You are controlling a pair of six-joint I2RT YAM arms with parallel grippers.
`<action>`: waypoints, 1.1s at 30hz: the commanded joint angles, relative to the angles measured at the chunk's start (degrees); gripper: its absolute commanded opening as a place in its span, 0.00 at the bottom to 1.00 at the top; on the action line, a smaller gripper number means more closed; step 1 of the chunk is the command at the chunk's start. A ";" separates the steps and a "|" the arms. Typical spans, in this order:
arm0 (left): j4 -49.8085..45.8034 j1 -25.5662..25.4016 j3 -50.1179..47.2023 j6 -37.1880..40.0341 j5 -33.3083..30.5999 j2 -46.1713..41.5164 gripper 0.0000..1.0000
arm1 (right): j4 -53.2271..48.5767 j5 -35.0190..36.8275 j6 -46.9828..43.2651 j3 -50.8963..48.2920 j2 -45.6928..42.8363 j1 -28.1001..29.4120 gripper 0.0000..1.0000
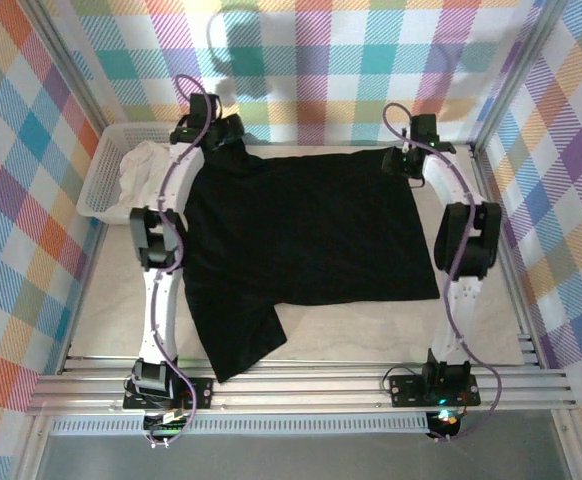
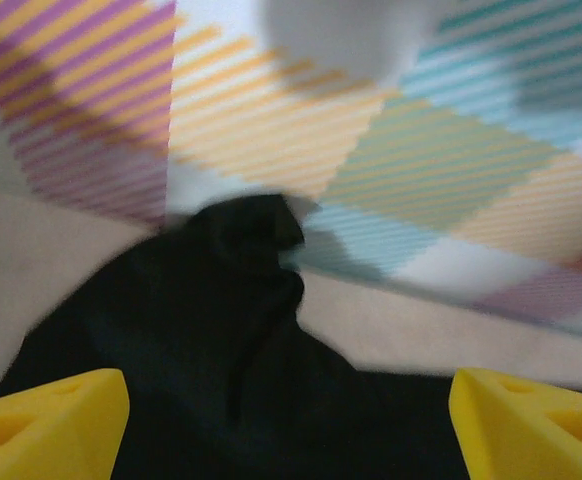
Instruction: Fold the inside-out t-shirt
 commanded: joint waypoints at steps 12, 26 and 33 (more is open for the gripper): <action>16.80 -6.43 -72.54 -15.05 12.47 -48.38 0.84 | -6.96 -0.23 15.11 -51.98 -40.60 -8.55 0.55; 16.16 -7.41 -81.12 -15.02 17.65 -51.59 0.85 | -8.18 1.72 19.17 -60.02 -36.66 -13.79 0.51; 14.70 -7.59 -80.69 -14.29 17.87 -52.01 0.85 | -7.49 2.94 18.29 -57.91 -32.12 -13.84 0.50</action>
